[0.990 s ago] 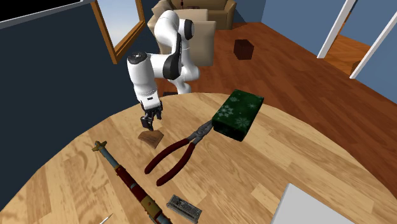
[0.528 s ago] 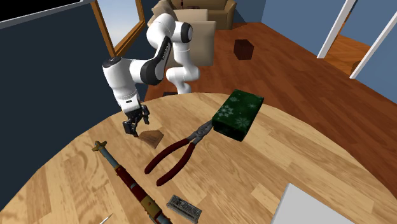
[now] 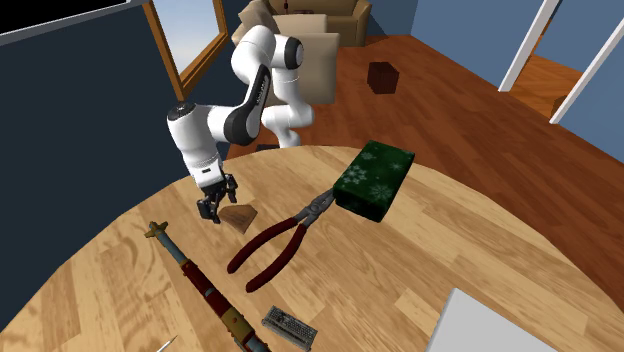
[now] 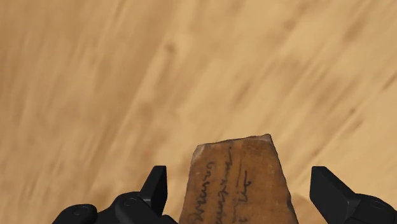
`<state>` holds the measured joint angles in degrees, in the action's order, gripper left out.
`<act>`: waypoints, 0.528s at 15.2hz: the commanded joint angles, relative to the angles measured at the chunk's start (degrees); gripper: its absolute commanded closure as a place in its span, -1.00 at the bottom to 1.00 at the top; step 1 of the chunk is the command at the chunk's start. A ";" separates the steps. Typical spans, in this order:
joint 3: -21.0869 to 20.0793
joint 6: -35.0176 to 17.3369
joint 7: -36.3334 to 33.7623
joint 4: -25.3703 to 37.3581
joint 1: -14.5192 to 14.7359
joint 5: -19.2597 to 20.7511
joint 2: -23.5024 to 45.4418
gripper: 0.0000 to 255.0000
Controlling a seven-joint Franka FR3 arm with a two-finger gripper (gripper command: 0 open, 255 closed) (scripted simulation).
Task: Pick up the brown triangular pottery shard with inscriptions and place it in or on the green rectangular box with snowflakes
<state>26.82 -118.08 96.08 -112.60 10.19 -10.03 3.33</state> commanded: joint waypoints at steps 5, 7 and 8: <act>0.00 -0.16 0.05 -0.11 -0.01 -0.04 0.04 -1.00; 0.00 -0.16 0.05 -0.11 -0.01 -0.04 0.04 1.00; 0.00 -0.16 0.05 -0.11 -0.01 -0.04 0.04 1.00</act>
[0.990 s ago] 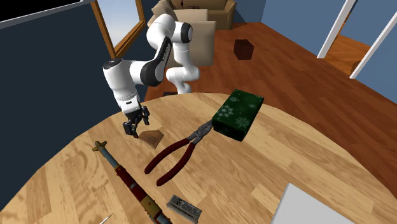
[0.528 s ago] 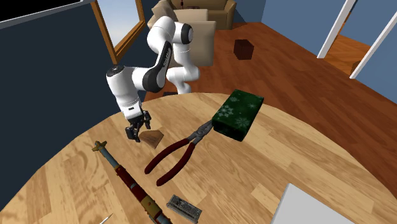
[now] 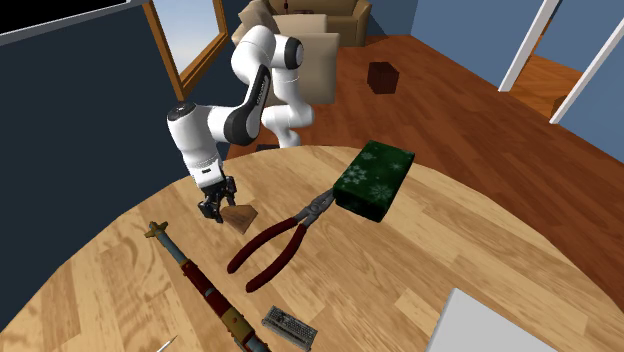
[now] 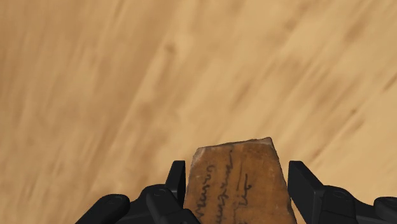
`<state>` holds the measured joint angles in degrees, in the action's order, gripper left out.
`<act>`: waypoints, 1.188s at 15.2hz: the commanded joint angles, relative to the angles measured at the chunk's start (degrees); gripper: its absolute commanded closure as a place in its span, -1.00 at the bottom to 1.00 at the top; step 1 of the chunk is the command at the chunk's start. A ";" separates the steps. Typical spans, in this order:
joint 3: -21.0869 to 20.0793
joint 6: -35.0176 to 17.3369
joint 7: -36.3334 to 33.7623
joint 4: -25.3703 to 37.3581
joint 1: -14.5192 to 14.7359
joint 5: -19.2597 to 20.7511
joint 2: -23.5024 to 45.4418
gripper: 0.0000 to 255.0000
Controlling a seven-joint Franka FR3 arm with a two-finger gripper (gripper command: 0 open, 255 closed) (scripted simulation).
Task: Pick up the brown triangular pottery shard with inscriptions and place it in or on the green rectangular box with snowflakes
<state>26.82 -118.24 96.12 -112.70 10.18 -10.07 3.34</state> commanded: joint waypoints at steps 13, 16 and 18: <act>0.04 4.28 -1.06 3.26 0.06 0.97 -1.22 1.00; 0.04 6.47 -1.50 5.09 0.08 1.34 -1.67 1.00; 0.05 7.94 -1.77 6.37 0.08 1.54 -1.90 1.00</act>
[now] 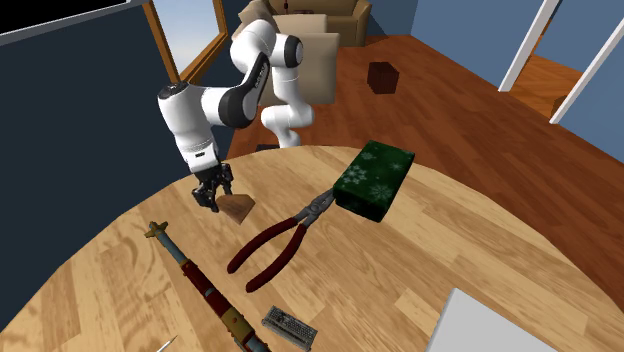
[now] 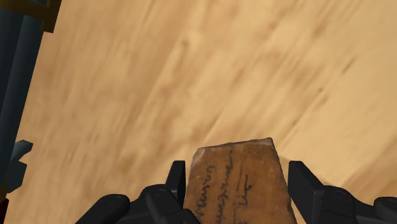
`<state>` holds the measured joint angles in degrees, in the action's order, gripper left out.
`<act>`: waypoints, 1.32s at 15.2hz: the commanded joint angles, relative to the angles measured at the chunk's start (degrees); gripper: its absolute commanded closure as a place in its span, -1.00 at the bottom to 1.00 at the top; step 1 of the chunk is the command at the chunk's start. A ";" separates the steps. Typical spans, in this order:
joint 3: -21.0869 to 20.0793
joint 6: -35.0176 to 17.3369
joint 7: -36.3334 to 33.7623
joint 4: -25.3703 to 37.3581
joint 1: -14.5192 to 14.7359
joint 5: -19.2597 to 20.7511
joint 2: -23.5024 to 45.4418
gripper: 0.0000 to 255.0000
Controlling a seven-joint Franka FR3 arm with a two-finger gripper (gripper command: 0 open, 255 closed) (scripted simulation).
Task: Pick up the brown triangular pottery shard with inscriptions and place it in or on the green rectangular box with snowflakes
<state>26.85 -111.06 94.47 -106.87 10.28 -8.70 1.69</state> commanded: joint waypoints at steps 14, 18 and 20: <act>0.18 11.45 -1.41 11.25 -0.18 0.58 -0.29 1.00; 0.30 14.67 -1.60 14.94 -0.32 0.39 0.25 1.00; 0.37 16.31 -1.67 16.91 -0.42 0.23 0.62 1.00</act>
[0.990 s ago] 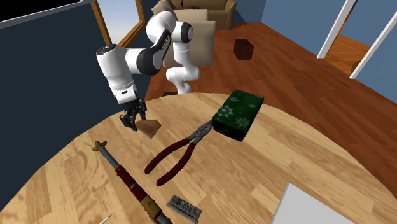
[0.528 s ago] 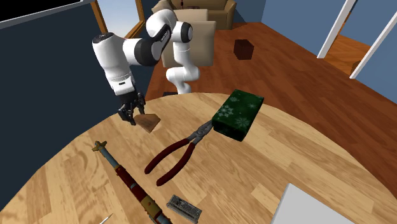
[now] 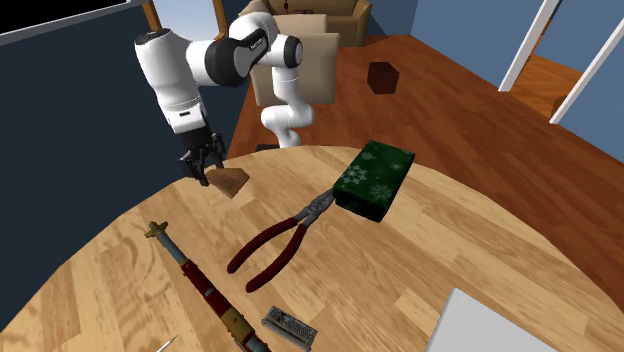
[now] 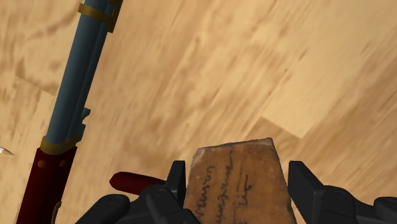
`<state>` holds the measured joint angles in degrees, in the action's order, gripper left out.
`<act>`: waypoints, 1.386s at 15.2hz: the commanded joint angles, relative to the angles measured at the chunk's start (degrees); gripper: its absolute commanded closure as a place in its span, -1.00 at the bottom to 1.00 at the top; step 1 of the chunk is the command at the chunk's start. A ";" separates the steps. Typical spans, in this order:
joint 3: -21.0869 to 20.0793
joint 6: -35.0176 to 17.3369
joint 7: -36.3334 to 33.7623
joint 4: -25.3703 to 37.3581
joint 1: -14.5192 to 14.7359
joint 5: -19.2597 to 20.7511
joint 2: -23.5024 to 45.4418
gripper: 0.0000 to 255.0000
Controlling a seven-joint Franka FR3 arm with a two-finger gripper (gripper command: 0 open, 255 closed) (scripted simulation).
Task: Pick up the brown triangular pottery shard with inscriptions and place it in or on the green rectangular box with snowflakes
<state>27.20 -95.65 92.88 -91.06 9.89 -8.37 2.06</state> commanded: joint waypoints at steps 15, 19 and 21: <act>-12.35 -3.27 -21.68 -15.86 8.76 5.96 -15.79 1.00; -16.19 -3.88 -27.49 -18.22 10.73 6.03 -17.93 1.00; -18.11 -4.14 -30.35 -19.00 11.70 5.92 -18.62 1.00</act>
<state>10.20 -99.95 64.29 -109.94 21.02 -2.39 -16.16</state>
